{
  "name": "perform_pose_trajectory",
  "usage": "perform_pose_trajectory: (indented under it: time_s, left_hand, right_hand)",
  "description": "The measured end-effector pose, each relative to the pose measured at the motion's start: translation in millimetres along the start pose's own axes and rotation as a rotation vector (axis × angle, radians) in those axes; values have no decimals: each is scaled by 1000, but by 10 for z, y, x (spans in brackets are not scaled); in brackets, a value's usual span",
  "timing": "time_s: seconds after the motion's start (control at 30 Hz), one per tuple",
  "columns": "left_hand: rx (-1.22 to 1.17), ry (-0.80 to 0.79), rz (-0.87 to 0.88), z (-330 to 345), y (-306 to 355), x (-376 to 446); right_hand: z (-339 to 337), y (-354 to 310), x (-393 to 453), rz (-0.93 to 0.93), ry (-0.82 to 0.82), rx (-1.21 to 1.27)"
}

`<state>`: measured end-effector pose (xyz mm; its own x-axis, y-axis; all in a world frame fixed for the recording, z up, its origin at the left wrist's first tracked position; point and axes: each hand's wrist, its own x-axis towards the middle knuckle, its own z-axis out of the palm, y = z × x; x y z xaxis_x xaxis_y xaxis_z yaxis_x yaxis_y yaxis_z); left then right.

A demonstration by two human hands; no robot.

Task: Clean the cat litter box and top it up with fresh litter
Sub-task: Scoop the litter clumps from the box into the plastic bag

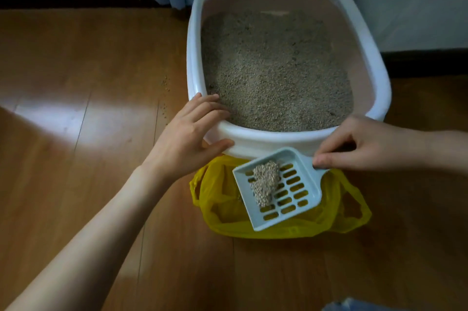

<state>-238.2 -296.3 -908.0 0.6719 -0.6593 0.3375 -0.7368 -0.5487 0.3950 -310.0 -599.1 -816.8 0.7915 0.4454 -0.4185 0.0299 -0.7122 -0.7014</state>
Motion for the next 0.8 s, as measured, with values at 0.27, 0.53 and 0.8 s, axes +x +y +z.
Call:
perform_pose_trajectory:
  time_s: [0.27, 0.53, 0.8]
  left_hand:
    - [7, 15, -3, 26, 8, -8]
    - [1, 17, -2, 22, 5, -9]
    - [-16, 10, -27, 19, 22, -13]
  right_hand:
    - [529, 249, -94, 418, -211, 242]
    - [650, 293, -168, 781, -389, 786]
    - [669, 330, -220, 907, -438, 1119]
